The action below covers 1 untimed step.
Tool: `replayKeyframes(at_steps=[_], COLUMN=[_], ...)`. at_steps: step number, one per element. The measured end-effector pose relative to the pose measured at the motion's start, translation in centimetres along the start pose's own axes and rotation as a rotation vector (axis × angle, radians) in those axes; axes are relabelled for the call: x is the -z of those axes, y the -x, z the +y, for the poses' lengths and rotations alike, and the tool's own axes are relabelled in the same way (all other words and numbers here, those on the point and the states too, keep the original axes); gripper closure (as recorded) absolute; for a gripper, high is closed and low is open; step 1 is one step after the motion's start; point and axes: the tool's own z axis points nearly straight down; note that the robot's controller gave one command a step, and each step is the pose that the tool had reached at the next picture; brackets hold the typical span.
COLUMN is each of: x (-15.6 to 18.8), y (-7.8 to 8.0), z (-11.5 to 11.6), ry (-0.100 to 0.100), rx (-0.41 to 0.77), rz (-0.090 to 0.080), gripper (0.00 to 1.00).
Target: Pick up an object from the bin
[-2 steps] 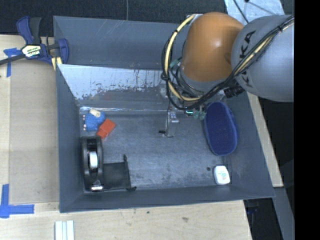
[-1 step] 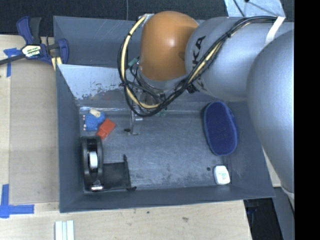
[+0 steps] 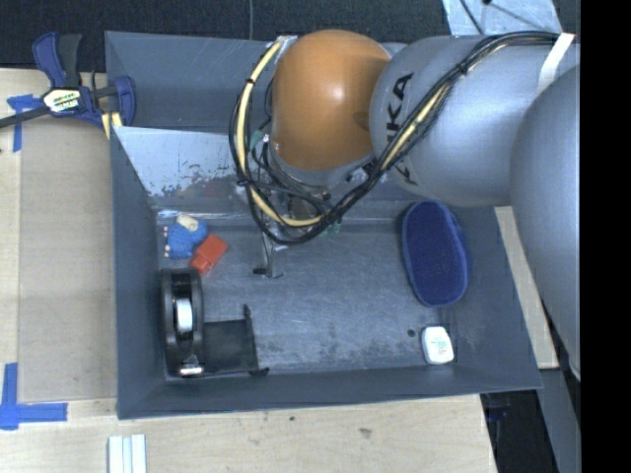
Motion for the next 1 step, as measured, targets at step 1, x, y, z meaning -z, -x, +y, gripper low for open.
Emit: replayKeyframes(at_steps=[1], x=[-8.36], y=[-0.39], z=[3.95], ry=[0.002], rx=[0.327], rz=[0.003], gripper=[0.0])
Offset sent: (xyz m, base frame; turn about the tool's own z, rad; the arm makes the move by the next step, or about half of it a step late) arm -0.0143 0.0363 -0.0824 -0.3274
